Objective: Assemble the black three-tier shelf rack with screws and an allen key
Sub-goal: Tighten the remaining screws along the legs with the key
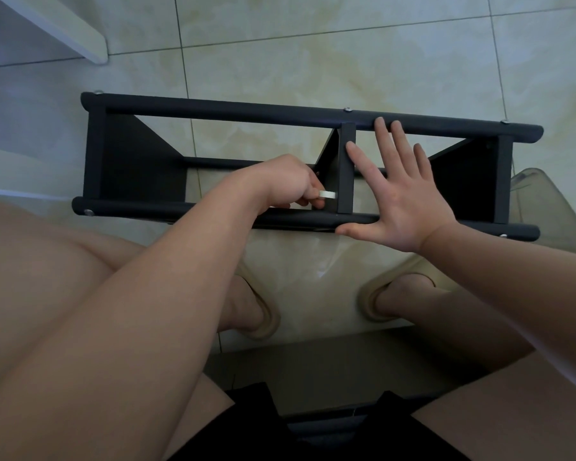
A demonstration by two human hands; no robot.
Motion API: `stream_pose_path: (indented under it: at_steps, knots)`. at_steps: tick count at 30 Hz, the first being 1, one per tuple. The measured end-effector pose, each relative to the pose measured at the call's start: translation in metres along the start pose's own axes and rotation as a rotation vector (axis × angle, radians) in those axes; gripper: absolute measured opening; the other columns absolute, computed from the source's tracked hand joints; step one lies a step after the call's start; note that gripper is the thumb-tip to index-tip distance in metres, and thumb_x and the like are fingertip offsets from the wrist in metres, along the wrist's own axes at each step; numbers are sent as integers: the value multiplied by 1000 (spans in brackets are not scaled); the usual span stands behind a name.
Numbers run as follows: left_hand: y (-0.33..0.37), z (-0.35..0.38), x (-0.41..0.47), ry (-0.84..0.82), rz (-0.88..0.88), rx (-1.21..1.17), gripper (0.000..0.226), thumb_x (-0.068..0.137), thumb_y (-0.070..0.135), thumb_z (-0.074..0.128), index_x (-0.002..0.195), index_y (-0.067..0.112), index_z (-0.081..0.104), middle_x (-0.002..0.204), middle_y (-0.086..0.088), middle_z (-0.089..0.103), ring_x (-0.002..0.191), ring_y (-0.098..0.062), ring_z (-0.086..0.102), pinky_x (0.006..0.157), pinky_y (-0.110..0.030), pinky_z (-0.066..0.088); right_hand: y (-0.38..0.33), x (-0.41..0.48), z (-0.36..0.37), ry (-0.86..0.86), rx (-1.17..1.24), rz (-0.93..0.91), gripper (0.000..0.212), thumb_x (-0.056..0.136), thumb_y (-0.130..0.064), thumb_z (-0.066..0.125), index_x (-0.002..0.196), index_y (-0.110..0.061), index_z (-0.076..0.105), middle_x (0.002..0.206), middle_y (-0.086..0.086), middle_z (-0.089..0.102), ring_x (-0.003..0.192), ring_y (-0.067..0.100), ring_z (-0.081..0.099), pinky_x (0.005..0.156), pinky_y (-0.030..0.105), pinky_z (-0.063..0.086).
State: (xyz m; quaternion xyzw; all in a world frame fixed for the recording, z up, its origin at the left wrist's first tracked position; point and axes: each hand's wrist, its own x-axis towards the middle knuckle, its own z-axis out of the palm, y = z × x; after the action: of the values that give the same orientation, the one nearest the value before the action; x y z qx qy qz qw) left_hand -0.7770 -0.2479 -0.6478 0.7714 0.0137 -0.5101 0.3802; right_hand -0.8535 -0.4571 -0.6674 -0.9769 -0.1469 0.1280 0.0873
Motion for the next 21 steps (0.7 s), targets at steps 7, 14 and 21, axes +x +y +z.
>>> stream_pose_path:
  at_steps: [7,14,21]
  knots:
    - [-1,1,0,0,35,74,26,92,2,58,78,20,71,99,1,74,87,-10,56,67,-22,42,0,0,-1,-14,-2,7,115,74,-95,32,163,-29,5,169,15,-11,156,37,-11,120,68,11]
    - [-3,0,0,2,31,116,27,91,4,63,75,25,69,79,7,63,73,-6,51,60,-22,35,0,0,0,-10,1,5,114,74,-95,34,163,-29,5,169,15,-11,156,37,-11,121,68,10]
    - [-7,-2,0,35,29,133,24,89,9,67,73,27,71,81,4,71,82,-13,63,71,-26,47,0,0,0,-1,9,4,114,74,-94,36,163,-29,7,169,15,-10,156,37,-10,120,68,12]
